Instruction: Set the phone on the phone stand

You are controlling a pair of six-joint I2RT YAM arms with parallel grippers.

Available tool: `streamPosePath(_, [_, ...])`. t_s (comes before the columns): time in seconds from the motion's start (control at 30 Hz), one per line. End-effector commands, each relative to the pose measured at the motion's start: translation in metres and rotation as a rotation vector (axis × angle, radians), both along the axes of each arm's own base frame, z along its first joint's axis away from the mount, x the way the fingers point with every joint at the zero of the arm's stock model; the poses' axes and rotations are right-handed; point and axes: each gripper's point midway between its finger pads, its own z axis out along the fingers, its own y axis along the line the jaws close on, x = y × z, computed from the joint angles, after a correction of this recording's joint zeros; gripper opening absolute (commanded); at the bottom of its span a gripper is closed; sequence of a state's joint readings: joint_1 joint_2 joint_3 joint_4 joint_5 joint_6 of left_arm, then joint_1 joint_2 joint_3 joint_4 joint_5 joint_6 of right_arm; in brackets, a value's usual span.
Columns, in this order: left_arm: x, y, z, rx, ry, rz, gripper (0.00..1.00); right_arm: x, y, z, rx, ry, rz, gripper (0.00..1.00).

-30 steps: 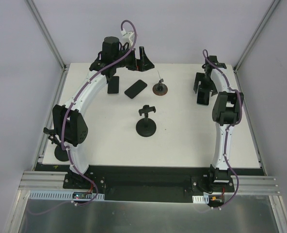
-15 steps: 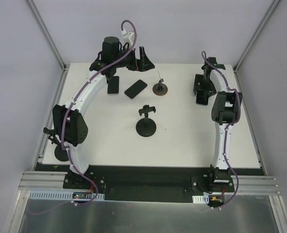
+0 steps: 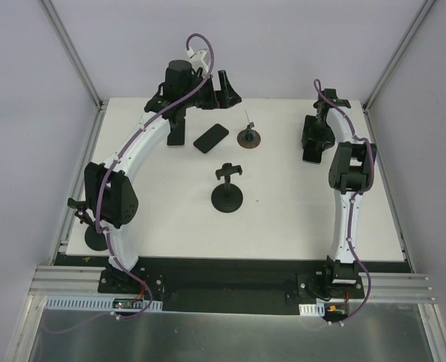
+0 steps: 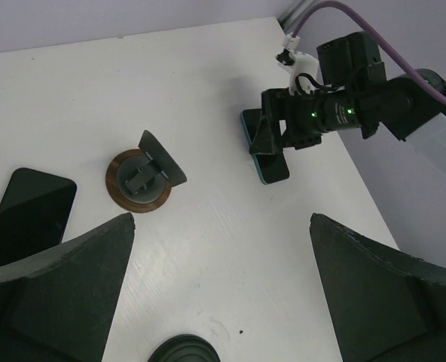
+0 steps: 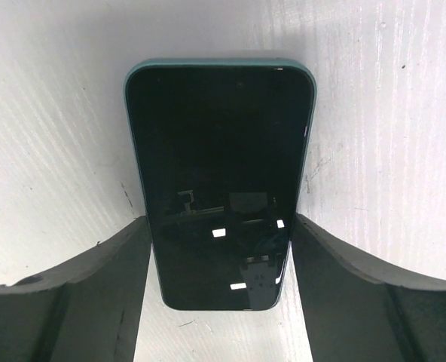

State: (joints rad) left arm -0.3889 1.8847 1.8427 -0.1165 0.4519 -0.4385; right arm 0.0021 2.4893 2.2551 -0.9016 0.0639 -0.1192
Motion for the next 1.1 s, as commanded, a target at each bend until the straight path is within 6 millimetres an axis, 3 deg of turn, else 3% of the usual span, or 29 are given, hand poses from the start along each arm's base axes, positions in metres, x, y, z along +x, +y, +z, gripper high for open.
streamPosePath(0.0, [0.004,0.005,0.025,0.012,-0.089,0.121,0.99,0.006,0.008,0.018,0.044,-0.046,-0.014,0.33])
streamPosePath(0.07, [0.003,0.007,0.025,0.004,-0.086,0.133,0.99,0.01,0.009,0.023,0.05,-0.08,-0.021,0.22])
streamPosePath(0.13, [0.001,0.002,0.028,-0.002,-0.103,0.098,0.95,0.011,0.011,0.029,0.067,-0.116,-0.036,0.01])
streamPosePath(0.23, [-0.012,-0.014,0.033,-0.005,-0.138,-0.035,0.9,0.013,0.021,0.037,0.127,-0.168,-0.05,0.01])
streamPosePath(0.37, [-0.035,-0.035,0.03,-0.015,-0.164,-0.244,0.99,0.018,0.034,0.047,0.206,-0.239,-0.069,0.01])
streamPosePath(0.47, [-0.038,-0.04,0.028,-0.016,-0.174,-0.285,0.99,0.02,0.041,0.054,0.255,-0.301,-0.083,0.01])
streamPosePath(0.5, [-0.039,-0.041,0.028,-0.016,-0.179,-0.296,0.96,0.026,0.043,0.065,0.27,-0.354,-0.086,0.01])
streamPosePath(0.57, [-0.04,-0.046,0.024,-0.012,-0.186,-0.329,0.76,0.02,0.049,0.06,0.318,-0.362,-0.096,0.01])
streamPosePath(0.6, [-0.042,-0.048,0.025,-0.014,-0.196,-0.351,0.63,0.029,0.053,0.078,0.341,-0.44,-0.085,0.01])
streamPosePath(0.63, [-0.04,-0.051,0.019,-0.013,-0.188,-0.362,0.62,0.022,0.047,0.07,0.371,-0.433,-0.103,0.01])
streamPosePath(0.67, [-0.042,-0.056,0.017,-0.014,-0.187,-0.384,0.62,0.023,0.049,0.075,0.401,-0.453,-0.126,0.01])
streamPosePath(0.7, [-0.042,-0.059,0.018,-0.015,-0.195,-0.396,0.65,0.031,0.05,0.092,0.426,-0.529,-0.116,0.01])
streamPosePath(0.77, [-0.042,-0.067,0.009,-0.011,-0.185,-0.416,0.68,0.025,0.055,0.097,0.492,-0.562,-0.13,0.01])
streamPosePath(0.8, [-0.043,-0.071,0.009,-0.007,-0.197,-0.424,0.7,0.032,0.056,0.108,0.514,-0.629,-0.123,0.01])
streamPosePath(0.87, [-0.041,-0.076,0.001,0.004,-0.194,-0.427,0.72,0.027,0.061,0.115,0.564,-0.66,-0.119,0.01])
streamPosePath(1.07, [-0.04,-0.094,-0.019,0.018,-0.187,-0.468,0.72,0.021,0.09,0.172,0.838,-0.819,-0.138,0.01])
